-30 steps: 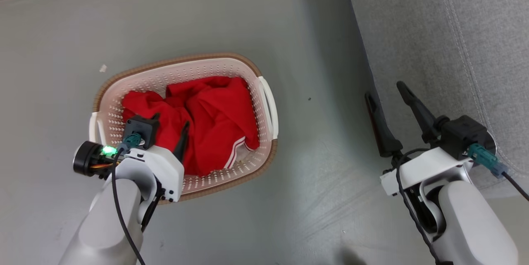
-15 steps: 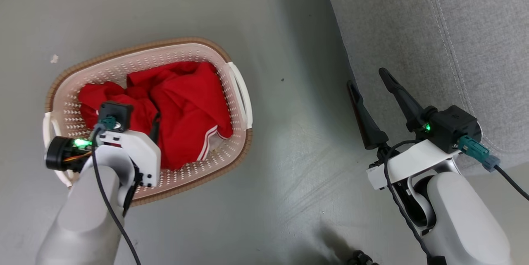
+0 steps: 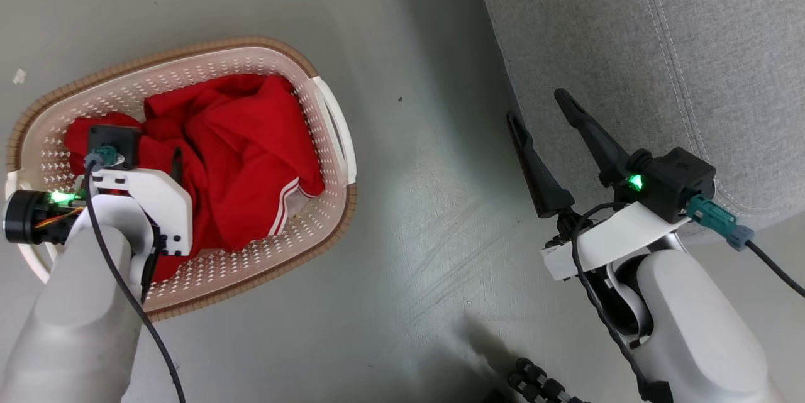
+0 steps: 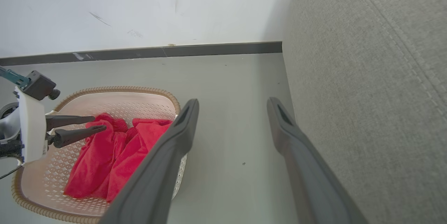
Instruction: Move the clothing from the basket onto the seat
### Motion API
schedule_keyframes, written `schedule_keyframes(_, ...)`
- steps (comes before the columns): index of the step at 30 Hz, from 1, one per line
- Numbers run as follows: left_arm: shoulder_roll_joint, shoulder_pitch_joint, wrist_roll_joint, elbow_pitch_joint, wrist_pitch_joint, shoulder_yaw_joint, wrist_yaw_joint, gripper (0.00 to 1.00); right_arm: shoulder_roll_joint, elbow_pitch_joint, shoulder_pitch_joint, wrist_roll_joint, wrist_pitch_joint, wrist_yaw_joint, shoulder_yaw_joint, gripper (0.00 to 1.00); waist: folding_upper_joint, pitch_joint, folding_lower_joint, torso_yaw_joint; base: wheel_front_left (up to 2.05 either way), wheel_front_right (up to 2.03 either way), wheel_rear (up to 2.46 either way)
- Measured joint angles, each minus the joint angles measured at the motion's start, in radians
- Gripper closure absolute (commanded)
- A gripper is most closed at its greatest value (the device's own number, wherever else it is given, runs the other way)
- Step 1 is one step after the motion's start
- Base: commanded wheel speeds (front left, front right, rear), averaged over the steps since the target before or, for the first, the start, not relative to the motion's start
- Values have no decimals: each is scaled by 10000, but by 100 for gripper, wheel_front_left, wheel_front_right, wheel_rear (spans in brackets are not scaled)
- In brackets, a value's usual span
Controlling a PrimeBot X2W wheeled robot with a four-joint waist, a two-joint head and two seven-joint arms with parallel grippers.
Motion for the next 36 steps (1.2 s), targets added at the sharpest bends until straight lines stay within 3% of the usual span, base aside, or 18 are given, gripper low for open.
schedule_keyframes(13, 477, -280, 12, 499, 351, 196, 211, 0, 6, -148, -190, 247, 0, 0, 90, 0, 0, 499, 0, -311, 0, 0, 0)
schedule_keyframes(25, 462, -671, -2, 663, 422, 217, 303, 2, 8, -186, -279, 353, 0, 0, 92, 0, 0, 828, 0, -315, 0, 0, 0)
schedule_keyframes(26, 443, -676, -2, 667, 422, 199, 301, 16, 8, -186, -306, 374, -2, 0, 88, 0, 0, 852, 0, -315, 0, 0, 0)
schedule_keyframes(27, 410, -677, -2, 673, 422, 182, 284, 50, 8, -188, -340, 416, -2, 0, 84, 0, 0, 874, 0, -315, 0, 0, 0)
schedule_keyframes(29, 378, -689, -2, 690, 420, 113, 205, 100, 8, -190, -417, 431, -2, 0, 73, 0, 0, 914, 0, -316, 0, 0, 0)
schedule_keyframes(36, 303, -760, -2, 771, 265, 2, 54, 100, 10, -161, -442, 516, -2, 0, -2, 0, 0, 933, 0, -320, 0, 0, 0)
